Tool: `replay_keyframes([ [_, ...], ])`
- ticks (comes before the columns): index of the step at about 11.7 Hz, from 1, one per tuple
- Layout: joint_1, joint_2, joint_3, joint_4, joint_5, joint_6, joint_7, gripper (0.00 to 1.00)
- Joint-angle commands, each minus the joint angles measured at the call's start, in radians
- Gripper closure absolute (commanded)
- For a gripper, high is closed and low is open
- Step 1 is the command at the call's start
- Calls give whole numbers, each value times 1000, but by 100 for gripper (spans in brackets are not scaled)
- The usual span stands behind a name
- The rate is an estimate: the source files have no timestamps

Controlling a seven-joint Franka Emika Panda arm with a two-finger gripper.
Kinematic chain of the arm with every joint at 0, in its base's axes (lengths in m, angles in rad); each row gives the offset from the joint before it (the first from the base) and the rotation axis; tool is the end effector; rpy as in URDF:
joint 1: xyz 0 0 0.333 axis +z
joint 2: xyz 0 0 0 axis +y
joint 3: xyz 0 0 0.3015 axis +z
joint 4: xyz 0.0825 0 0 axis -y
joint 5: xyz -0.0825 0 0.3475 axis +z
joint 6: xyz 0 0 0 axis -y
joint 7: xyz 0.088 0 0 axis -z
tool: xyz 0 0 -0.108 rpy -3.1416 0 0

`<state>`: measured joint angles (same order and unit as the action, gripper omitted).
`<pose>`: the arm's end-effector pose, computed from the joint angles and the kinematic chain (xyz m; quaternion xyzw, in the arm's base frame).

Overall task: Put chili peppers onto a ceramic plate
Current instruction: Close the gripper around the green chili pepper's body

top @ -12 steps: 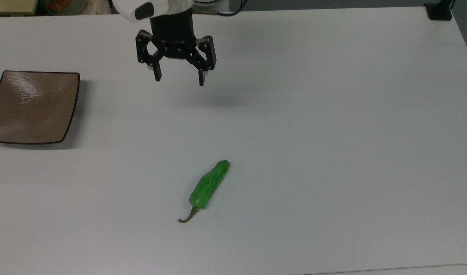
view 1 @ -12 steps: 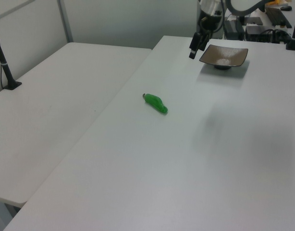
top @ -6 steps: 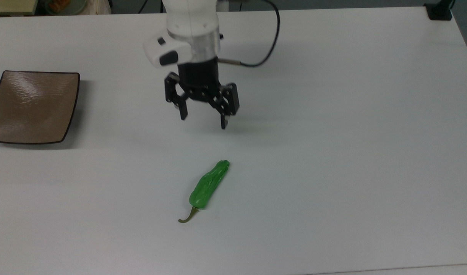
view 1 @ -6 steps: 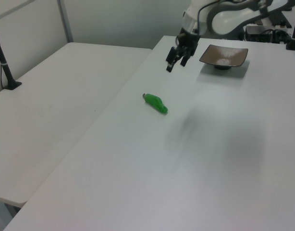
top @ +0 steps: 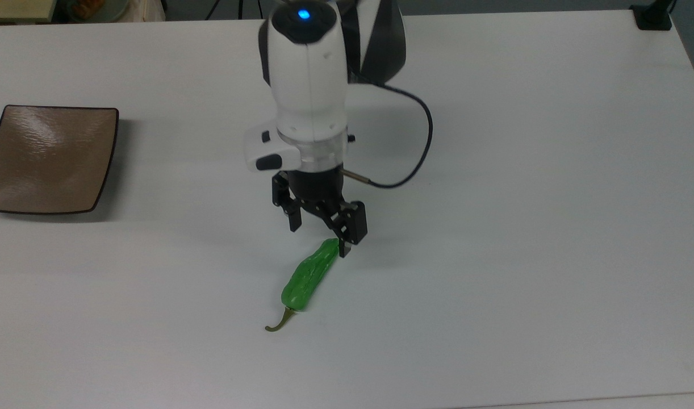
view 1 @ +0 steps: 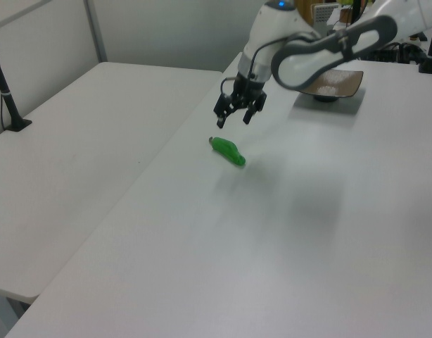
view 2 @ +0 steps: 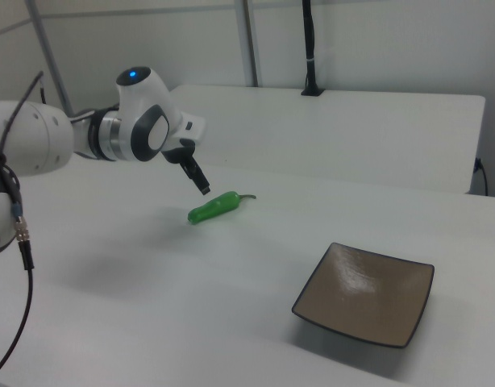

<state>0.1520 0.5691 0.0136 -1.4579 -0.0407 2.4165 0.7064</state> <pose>0.6934 0.1137 0.3970 -0.9481 0.2518 -0.1808 0.0701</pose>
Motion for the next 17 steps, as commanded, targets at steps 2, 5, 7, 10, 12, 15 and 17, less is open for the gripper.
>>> replay_keyframes([
  [2, 34, 170, -4, 143, -108, 21, 139, 0],
  [5, 32, 187, -4, 153, -111, 24, 159, 0],
  [7, 29, 190, -7, 154, -113, 26, 159, 0],
  [10, 29, 210, -15, 153, -116, 53, 159, 0],
  [12, 28, 222, -15, 146, -122, 81, 159, 0],
  [15, 26, 238, -15, 146, -130, 105, 157, 28],
  [17, 24, 238, -15, 146, -133, 112, 156, 66],
])
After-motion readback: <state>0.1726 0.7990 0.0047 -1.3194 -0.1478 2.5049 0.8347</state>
